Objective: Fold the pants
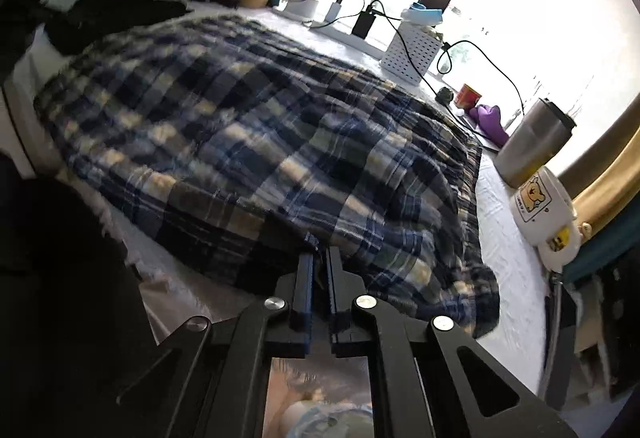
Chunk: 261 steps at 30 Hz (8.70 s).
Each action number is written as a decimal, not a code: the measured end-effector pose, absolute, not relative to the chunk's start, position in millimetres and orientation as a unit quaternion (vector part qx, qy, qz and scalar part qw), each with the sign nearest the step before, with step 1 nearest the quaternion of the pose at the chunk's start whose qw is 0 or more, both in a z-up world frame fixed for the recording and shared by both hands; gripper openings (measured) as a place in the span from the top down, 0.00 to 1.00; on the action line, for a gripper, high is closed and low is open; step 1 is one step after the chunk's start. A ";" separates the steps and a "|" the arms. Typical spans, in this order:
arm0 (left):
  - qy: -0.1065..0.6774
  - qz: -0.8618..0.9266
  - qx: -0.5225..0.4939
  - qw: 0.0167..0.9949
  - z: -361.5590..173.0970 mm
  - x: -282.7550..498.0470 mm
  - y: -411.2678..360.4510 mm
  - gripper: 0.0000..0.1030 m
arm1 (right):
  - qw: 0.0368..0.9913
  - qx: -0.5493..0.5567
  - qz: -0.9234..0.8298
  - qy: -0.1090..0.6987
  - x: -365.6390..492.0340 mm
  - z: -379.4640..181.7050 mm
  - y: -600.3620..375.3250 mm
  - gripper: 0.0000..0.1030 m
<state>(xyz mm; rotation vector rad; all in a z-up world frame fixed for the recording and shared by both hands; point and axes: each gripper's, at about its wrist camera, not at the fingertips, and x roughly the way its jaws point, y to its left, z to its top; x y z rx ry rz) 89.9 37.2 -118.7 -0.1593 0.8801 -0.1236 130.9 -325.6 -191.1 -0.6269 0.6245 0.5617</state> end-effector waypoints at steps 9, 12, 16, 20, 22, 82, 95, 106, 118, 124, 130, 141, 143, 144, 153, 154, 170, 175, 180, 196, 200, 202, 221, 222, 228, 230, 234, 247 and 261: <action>0.426 -0.105 -0.047 0.897 -114.5 86.7 12.8 0.53 | 0.873 -0.249 0.275 0.316 188.6 -171.0 -310.0 0.96; 0.420 -0.126 -0.041 0.898 -107.9 83.2 8.0 0.51 | 0.870 -0.238 0.276 0.333 205.3 -173.1 -303.6 0.96; 0.398 -0.167 -0.055 0.900 -96.0 75.8 1.5 0.18 | 0.866 -0.226 0.276 0.351 218.0 -177.9 -299.9 0.96; 0.411 -0.203 -0.029 0.888 -107.3 75.6 -16.9 0.17 | 0.866 -0.209 0.275 0.361 224.7 -179.3 -299.2 0.97; 0.443 -0.185 -0.016 0.877 -123.2 82.8 -20.2 0.17 | 0.868 -0.195 0.275 0.365 227.2 -179.4 -300.8 0.96; 0.358 -0.080 -0.046 0.929 -63.0 112.9 30.1 0.92 | 0.884 -0.378 0.160 0.223 166.7 -216.9 -344.5 0.70; 0.337 -0.122 -0.030 0.933 -43.3 67.1 23.7 0.96 | 0.931 -0.250 0.114 0.240 142.4 -188.7 -369.5 0.93; 0.264 -0.146 -0.038 0.953 12.6 19.5 8.9 0.98 | 0.953 -0.234 0.082 0.174 110.5 -125.8 -387.9 0.93; 0.182 -0.143 0.016 0.973 80.9 -15.4 -25.8 0.98 | 0.975 -0.187 0.072 0.094 99.9 -77.9 -408.6 0.93; 0.162 -0.149 0.049 0.974 97.5 -20.5 -45.3 0.98 | 0.985 -0.150 0.059 0.064 99.9 -62.7 -423.3 0.93; 0.166 -0.164 0.067 0.970 95.8 -20.5 -49.9 0.98 | 0.983 -0.173 0.035 0.055 100.5 -65.7 -422.5 0.93; 0.209 -0.190 0.043 0.958 72.8 28.8 -26.4 0.98 | 0.977 -0.185 0.026 0.098 133.0 -75.4 -409.1 0.93; 0.214 -0.190 0.034 0.958 69.9 39.8 -19.9 0.98 | 0.977 -0.182 0.027 0.105 141.3 -74.5 -405.6 0.93; 0.217 -0.188 0.030 0.957 68.8 45.9 -16.1 0.98 | 0.977 -0.181 0.026 0.108 145.0 -73.9 -404.5 0.93; 0.222 -0.179 0.022 0.958 68.6 84.1 7.9 0.98 | 0.977 -0.174 0.035 0.120 187.7 -61.2 -382.0 0.93; 0.224 -0.176 0.022 0.958 67.5 91.4 10.5 0.98 | 0.976 -0.175 0.036 0.122 192.5 -62.2 -379.0 0.93; 0.303 -0.134 -0.008 0.943 11.8 207.7 56.3 0.98 | 0.961 -0.187 0.068 0.194 288.1 -85.4 -338.5 0.93; 0.345 -0.118 -0.010 0.931 -19.0 241.5 65.7 0.98 | 0.950 -0.199 0.070 0.231 315.9 -104.4 -324.9 0.93; 0.378 -0.100 -0.025 0.920 -46.4 269.2 79.5 0.96 | 0.940 -0.205 0.073 0.261 335.9 -123.0 -312.8 0.93; 0.455 0.005 -0.047 0.889 -111.9 329.5 127.2 0.81 | 0.912 -0.262 0.055 0.311 378.2 -154.9 -281.7 0.93; 0.451 0.019 -0.053 0.891 -108.3 319.4 141.2 0.81 | 0.908 -0.267 0.054 0.317 382.2 -157.0 -277.5 0.93; 0.448 0.022 -0.061 0.891 -105.5 311.8 146.7 0.81 | 0.908 -0.265 0.051 0.321 383.6 -157.1 -277.1 0.92; 0.502 -0.055 -0.086 0.859 -128.8 210.0 105.5 0.66 | 0.935 -0.212 0.029 0.284 334.8 -116.4 -296.8 0.19; 0.505 -0.052 -0.084 0.858 -130.5 207.1 103.5 0.66 | 0.935 -0.207 0.030 0.285 331.3 -115.2 -299.8 0.19; 0.504 -0.040 -0.085 0.858 -135.1 187.2 101.1 0.66 | 0.939 -0.160 0.024 0.305 311.8 -120.9 -330.1 0.19; 0.500 -0.040 -0.090 0.860 -133.3 180.0 101.4 0.66 | 0.939 -0.146 0.019 0.312 305.6 -125.4 -339.3 0.19; 0.494 -0.039 -0.096 0.863 -129.2 164.7 99.2 0.53 | 0.939 -0.113 0.009 0.326 289.5 -136.3 -360.8 0.19; 0.502 -0.035 -0.113 0.857 -135.9 108.2 83.2 0.49 | 0.933 0.035 0.029 0.358 259.8 -165.9 -417.1 0.19; 0.481 -0.002 -0.100 0.871 -148.2 102.6 66.3 0.75 | 0.916 0.111 0.089 0.376 270.0 -189.7 -407.6 0.47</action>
